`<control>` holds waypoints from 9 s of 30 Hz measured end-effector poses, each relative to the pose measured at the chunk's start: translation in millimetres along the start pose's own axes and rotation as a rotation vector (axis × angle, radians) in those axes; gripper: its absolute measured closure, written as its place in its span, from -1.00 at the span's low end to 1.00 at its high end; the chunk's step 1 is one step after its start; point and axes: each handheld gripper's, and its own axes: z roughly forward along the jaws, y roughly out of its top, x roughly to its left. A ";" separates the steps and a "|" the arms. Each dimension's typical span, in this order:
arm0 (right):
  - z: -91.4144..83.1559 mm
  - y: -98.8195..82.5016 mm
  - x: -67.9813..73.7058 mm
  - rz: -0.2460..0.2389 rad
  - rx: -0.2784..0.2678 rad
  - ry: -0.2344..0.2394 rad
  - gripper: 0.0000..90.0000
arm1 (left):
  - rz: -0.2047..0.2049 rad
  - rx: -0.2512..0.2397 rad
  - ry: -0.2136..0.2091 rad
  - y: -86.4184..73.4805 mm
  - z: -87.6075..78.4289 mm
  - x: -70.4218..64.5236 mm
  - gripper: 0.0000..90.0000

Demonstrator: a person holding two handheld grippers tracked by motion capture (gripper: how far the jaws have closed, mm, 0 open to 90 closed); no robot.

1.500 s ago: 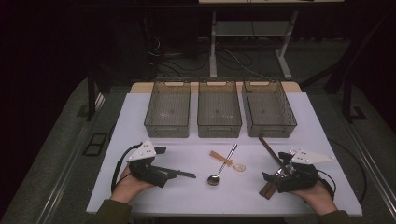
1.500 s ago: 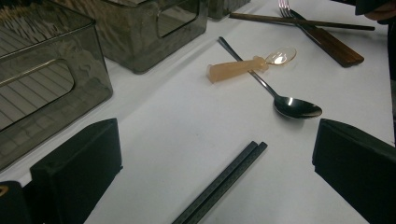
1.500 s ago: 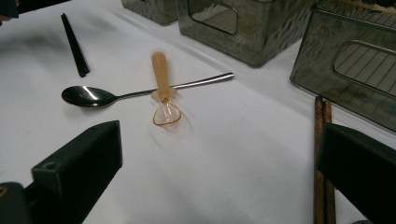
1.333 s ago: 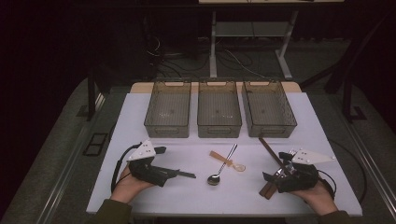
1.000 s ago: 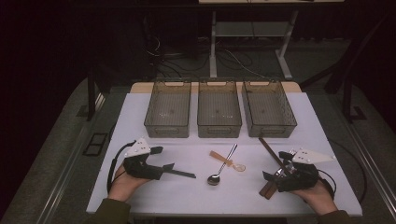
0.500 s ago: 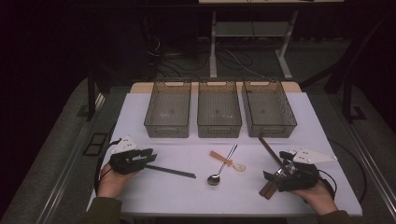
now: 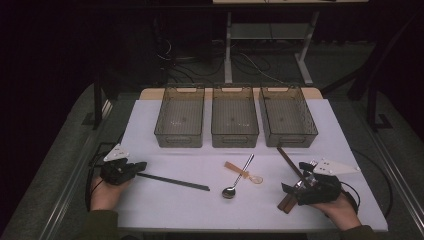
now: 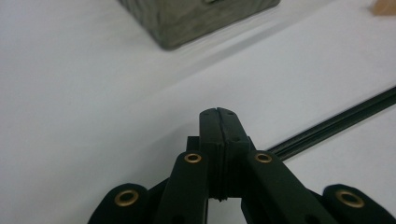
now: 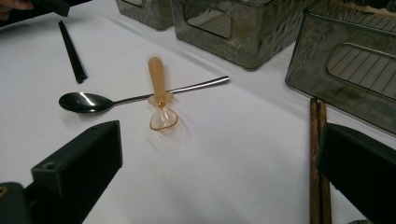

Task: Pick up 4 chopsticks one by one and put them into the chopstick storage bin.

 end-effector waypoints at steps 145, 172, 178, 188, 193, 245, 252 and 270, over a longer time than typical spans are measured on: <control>2.2 0.0 3.4 -0.023 0.034 0.000 -0.99 | 0.335 0.165 -0.363 60.8 94.0 -150.2 1.00; 2.1 -0.4 3.1 -0.021 0.034 -0.001 -0.99 | 0.316 0.151 -0.307 71.5 105.0 -138.7 1.00; 1.9 -0.5 3.0 -0.021 0.034 -0.002 -0.99 | 0.315 0.152 -0.292 74.8 108.1 -135.4 1.00; 2.2 -0.9 2.9 -0.019 0.038 -0.004 -0.99 | 0.304 0.139 -0.265 81.5 115.7 -127.3 1.00; 2.0 -1.3 2.1 -0.017 0.037 -0.005 -0.99 | 0.286 0.139 -0.253 83.0 117.4 -125.6 1.00; 2.8 -2.8 2.7 -0.011 0.041 0.011 -0.99 | 0.173 0.013 -0.245 97.4 108.1 -91.2 0.60; 1.4 -2.3 2.8 -0.014 0.034 0.012 -0.99 | 0.183 -0.007 -0.266 90.2 81.5 -88.1 0.19; 2.2 -3.0 2.3 -0.013 0.035 0.008 -0.99 | 0.158 -0.044 -0.187 45.8 26.5 -54.5 0.08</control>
